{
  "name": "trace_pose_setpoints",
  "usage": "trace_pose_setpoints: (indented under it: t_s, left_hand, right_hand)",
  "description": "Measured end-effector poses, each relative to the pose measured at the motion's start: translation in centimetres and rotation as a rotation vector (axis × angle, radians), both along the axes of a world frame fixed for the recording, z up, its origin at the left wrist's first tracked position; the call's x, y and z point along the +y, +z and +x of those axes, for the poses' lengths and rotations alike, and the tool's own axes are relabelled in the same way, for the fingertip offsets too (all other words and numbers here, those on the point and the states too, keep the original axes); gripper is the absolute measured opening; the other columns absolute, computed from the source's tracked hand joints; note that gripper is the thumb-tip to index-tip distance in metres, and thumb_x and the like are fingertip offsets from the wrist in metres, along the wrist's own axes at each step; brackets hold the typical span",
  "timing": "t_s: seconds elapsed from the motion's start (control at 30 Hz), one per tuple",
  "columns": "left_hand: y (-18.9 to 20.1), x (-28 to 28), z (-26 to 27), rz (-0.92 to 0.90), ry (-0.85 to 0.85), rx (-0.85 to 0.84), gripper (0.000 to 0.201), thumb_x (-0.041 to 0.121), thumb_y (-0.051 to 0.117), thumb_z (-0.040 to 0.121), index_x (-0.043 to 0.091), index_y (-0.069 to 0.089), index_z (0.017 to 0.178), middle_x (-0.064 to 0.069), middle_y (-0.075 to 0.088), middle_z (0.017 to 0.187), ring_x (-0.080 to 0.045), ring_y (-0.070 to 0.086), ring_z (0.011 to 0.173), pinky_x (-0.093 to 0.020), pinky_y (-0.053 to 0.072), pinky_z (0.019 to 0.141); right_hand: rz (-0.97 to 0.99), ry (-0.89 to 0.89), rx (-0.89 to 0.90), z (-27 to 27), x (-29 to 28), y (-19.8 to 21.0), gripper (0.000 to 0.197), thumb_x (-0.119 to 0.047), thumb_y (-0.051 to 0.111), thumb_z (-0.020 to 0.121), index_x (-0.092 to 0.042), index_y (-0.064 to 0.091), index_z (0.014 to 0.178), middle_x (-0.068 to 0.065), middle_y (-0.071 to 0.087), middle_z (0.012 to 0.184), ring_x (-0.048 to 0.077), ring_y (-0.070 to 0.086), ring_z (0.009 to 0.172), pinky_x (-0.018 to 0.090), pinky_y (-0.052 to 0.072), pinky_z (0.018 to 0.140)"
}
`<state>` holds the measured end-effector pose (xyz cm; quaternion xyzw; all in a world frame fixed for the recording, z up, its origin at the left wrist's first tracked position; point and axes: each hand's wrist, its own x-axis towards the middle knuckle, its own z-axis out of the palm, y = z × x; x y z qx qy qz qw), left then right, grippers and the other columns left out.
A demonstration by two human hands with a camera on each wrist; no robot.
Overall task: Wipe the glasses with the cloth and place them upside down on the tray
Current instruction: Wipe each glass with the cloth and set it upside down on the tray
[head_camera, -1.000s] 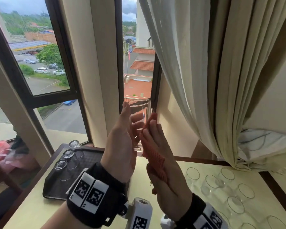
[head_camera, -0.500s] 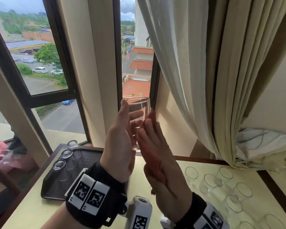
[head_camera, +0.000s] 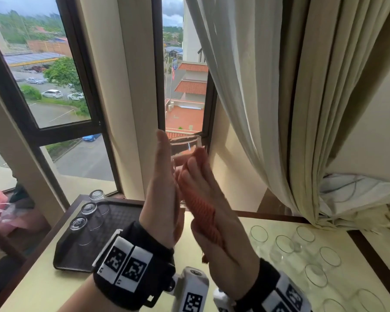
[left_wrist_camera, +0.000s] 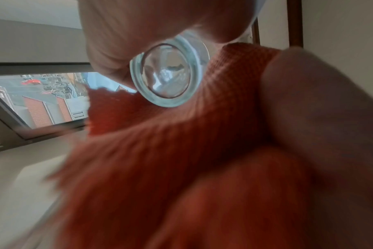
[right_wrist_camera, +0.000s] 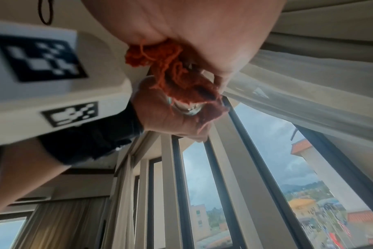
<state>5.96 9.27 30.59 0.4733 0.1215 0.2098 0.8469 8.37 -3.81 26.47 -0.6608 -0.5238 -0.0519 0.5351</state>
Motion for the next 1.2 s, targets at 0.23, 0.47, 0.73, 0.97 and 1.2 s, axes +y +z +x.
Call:
trace_pose_setpoints:
  t_s: [0.23,0.47,0.73,0.97,1.2]
  left_hand:
    - [-1.0,0.8,0.7,0.116,0.049,0.032,0.126,0.084,0.091,0.041,0.002,0.064,0.132,-0.013,0.057,0.088,-0.031,0.062,0.080,-0.035,0.059,0.066]
    - [-0.8,-0.5,0.5,0.100,0.006,-0.011,0.076,0.074,0.056,0.092,0.007,0.071,0.125,-0.009,0.075,0.104,-0.023,0.072,0.099,-0.038,0.060,0.089]
    - [-1.0,1.5,0.6,0.001,0.017,0.038,0.073,0.077,0.048,0.094,0.014,0.080,0.115,-0.017,0.076,0.116,-0.035,0.073,0.113,-0.053,0.054,0.106]
    - [-1.1,0.0,0.8,0.088,-0.006,0.004,0.081,0.077,0.047,0.091,0.008,0.068,0.128,-0.010,0.068,0.089,-0.023,0.067,0.082,-0.034,0.061,0.071]
    - [-0.2,1.4,0.6,0.078,0.009,0.042,0.074,0.079,0.051,0.096,0.015,0.077,0.124,-0.014,0.077,0.123,-0.032,0.073,0.120,-0.057,0.050,0.113]
  right_hand:
    - [0.055,-0.036,0.405,0.8,-0.1,-1.4,0.059,-0.046,0.049,0.100,-0.050,0.037,0.158,0.019,0.054,0.152,0.058,0.060,0.102,0.051,0.057,0.079]
    - [0.184,-0.042,0.447,2.8,1.4,1.6,0.056,-0.042,0.049,0.104,-0.032,0.044,0.159,-0.020,0.061,0.108,-0.006,0.052,0.094,0.014,0.045,0.084]
    - [0.054,-0.043,-0.032,1.2,0.2,-2.0,0.062,-0.017,0.044,0.102,-0.010,0.033,0.163,0.005,0.026,0.173,0.037,0.026,0.158,0.053,0.024,0.129]
    - [0.146,-0.082,0.435,2.6,1.4,0.8,0.055,-0.041,0.050,0.103,-0.040,0.041,0.158,-0.009,0.070,0.121,0.003,0.052,0.084,0.018,0.048,0.077]
    - [0.035,-0.043,-0.091,0.9,0.6,-0.5,0.060,-0.015,0.045,0.105,-0.003,0.032,0.162,0.003,0.019,0.175,0.033,0.013,0.162,0.054,0.018,0.130]
